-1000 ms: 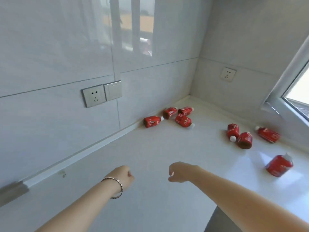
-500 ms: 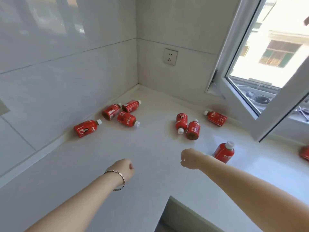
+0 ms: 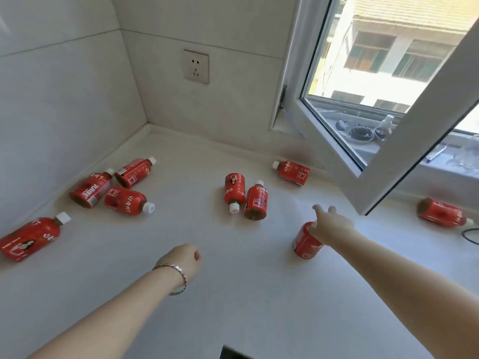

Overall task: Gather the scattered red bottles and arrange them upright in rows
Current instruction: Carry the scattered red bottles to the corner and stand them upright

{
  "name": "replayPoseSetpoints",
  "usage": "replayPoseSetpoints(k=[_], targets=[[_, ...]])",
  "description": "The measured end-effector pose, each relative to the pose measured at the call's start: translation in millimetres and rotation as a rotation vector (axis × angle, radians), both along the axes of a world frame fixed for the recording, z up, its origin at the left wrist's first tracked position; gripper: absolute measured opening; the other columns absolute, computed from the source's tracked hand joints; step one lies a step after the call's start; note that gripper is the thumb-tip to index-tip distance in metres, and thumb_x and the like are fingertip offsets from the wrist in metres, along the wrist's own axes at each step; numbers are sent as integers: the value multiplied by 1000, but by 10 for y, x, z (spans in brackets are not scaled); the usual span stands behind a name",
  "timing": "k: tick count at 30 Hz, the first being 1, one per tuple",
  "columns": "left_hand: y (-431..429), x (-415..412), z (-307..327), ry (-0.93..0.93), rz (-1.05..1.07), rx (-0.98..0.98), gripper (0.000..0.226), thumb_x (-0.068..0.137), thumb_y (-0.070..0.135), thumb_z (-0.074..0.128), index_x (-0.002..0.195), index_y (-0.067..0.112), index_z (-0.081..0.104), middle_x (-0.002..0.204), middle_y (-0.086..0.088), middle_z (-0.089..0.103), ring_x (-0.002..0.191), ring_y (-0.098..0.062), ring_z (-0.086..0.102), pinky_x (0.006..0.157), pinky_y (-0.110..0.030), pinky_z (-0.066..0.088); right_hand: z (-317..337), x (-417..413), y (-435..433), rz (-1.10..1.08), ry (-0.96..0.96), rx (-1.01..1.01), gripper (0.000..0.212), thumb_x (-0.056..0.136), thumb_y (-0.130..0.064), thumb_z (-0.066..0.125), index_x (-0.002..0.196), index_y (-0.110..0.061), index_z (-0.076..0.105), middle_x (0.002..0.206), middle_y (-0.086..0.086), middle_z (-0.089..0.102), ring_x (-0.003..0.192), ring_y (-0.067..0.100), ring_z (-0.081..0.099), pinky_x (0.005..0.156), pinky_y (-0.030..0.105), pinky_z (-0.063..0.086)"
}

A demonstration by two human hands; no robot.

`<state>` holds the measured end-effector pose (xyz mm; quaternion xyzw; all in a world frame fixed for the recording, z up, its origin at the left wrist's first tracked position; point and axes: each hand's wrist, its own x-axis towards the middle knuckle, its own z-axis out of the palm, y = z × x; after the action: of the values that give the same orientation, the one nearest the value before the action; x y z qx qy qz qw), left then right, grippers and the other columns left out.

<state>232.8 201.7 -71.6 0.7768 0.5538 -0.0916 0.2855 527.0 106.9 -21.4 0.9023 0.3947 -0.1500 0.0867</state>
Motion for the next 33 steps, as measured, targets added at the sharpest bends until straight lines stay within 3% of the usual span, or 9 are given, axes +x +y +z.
replayPoseSetpoints(k=[3, 7, 11, 13, 18, 22, 25, 30, 33], targets=[[132, 275, -140, 11, 36, -21, 18, 86, 17, 40, 81, 17, 58, 96, -7, 68, 90, -26, 64, 83, -31, 52, -262, 242, 114, -44, 121, -44, 36, 95, -30, 39, 126, -10, 40, 122, 14, 53, 106, 33, 60, 74, 34, 46], [299, 694, -188, 37, 97, -56, 17, 86, 17, 40, 83, 20, 56, 105, -5, 68, 86, -24, 59, 85, -33, 52, -340, 435, 361, 116, 110, -40, 16, 92, -28, 40, 91, -13, 35, 72, 1, 48, 80, 27, 52, 53, 26, 32], [520, 1115, -192, 12, 191, -32, 30, 91, 27, 44, 119, 17, 52, 123, -4, 59, 111, -26, 58, 91, -33, 47, -263, 483, 755, 147, 143, 101, 19, 89, -30, 44, 94, -11, 45, 85, 7, 59, 77, 27, 50, 63, 28, 37], [676, 1345, -251, 10, 233, -28, 42, 93, 37, 43, 128, 15, 44, 126, -7, 55, 111, -28, 58, 85, -33, 46, -244, 511, 970, 148, 150, 175, 24, 89, -31, 45, 99, -10, 50, 76, 4, 54, 74, 26, 50, 59, 28, 36], [996, 1784, -479, -145, 550, -162, 31, 90, 26, 47, 112, 7, 58, 103, -14, 64, 81, -27, 51, 72, -28, 38, -279, 594, 1317, 164, 132, 279, 27, 91, -36, 45, 101, -11, 49, 79, 4, 58, 70, 26, 52, 58, 27, 37], [1010, 1836, -657, -308, 745, -322, 21, 88, 28, 55, 93, 8, 59, 86, -12, 60, 76, -26, 52, 70, -28, 38, -330, 651, 1427, 199, 131, 225, 26, 90, -34, 45, 104, -13, 50, 79, 1, 55, 72, 24, 53, 58, 27, 38], [973, 1776, -681, -394, 803, -269, 20, 86, 28, 58, 83, 9, 53, 82, -10, 60, 73, -27, 55, 69, -27, 40, -387, 640, 1413, 239, 125, 184, 25, 90, -31, 45, 105, -13, 51, 80, 1, 54, 74, 23, 52, 56, 26, 35], [956, 1430, -335, -216, 622, 3, 30, 88, 34, 52, 67, 15, 44, 68, -2, 50, 72, -27, 48, 65, -26, 35, -350, 494, 1254, 301, 131, 170, 26, 90, -32, 46, 107, -13, 52, 83, 3, 57, 75, 23, 54, 56, 25, 38], [839, 1079, -33, -67, 425, 154, 27, 88, 36, 49, 83, 10, 51, 83, -8, 58, 78, -30, 54, 66, -27, 35, -204, 319, 1174, 398, 134, 135, 32, 90, -34, 47, 114, -13, 50, 99, 8, 67, 85, 25, 64, 62, 27, 46]])
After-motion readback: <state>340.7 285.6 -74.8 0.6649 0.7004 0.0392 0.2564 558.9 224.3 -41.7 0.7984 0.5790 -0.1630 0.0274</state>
